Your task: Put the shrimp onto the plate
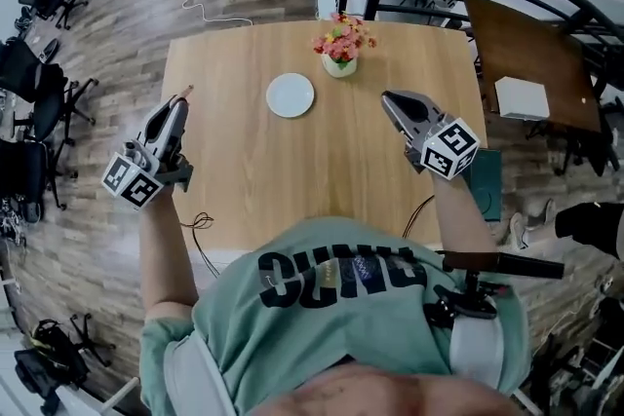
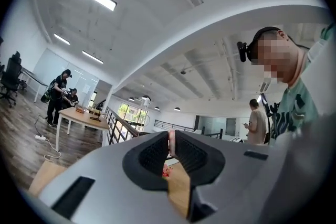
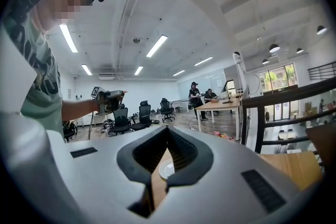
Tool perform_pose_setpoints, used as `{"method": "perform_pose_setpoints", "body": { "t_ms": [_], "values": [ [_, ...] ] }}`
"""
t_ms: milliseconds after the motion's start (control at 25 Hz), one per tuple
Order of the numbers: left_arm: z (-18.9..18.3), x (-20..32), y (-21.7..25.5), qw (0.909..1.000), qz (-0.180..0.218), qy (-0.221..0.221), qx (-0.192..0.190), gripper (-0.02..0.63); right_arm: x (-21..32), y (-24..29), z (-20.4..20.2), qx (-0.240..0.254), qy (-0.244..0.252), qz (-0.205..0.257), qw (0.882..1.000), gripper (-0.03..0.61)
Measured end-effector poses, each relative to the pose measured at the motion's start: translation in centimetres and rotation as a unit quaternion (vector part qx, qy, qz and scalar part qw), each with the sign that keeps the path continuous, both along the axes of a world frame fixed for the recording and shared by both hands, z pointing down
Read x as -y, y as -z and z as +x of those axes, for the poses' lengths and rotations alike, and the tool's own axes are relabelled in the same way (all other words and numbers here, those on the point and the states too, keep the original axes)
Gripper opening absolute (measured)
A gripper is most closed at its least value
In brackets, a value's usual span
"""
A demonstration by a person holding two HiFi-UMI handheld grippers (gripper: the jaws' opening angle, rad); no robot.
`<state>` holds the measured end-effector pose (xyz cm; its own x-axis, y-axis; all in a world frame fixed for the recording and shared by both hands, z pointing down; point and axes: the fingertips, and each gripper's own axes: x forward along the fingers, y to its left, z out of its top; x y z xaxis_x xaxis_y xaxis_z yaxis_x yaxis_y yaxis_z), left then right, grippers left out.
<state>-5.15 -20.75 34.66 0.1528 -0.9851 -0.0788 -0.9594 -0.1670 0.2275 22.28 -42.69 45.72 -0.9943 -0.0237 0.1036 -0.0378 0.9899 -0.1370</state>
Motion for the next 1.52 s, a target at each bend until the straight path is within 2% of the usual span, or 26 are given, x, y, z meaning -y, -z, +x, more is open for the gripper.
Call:
{"method": "perform_pose_setpoints", "body": {
  "t_ms": [200, 560, 960, 1080, 1280, 1520],
  "values": [
    [0.9, 3.6, 0.0, 0.9962, -0.048, -0.053, 0.05, 0.04, -0.1, -0.6, -0.5, -0.006, 0.004, 0.005, 1.0, 0.006],
    [-0.2, 8.4, -3.3, 0.9845, -0.115, -0.086, 0.101, 0.04, 0.6, -1.6, -4.9, -0.01, 0.032, 0.028, 0.999, 0.006],
    [-1.6, 14.5, -9.1, 0.9738, -0.16, -0.125, 0.103, 0.04, 0.7, -6.6, -8.5, -0.032, 0.06, 0.008, 0.998, 0.006],
    [-1.5, 15.6, -11.1, 0.9713, -0.174, -0.136, 0.089, 0.04, 0.7, -7.8, -9.1, -0.037, 0.057, -0.004, 0.998, 0.006],
    [-2.8, 18.2, -15.8, 0.9612, -0.205, -0.169, 0.076, 0.04, 2.3, -10.6, -11.7, -0.047, 0.038, -0.02, 0.998, 0.006],
    [-2.1, 21.1, -21.1, 0.9533, -0.24, -0.167, 0.075, 0.04, 5.3, -14.1, -13.0, -0.053, 0.053, -0.028, 0.997, 0.006]
  ]
}}
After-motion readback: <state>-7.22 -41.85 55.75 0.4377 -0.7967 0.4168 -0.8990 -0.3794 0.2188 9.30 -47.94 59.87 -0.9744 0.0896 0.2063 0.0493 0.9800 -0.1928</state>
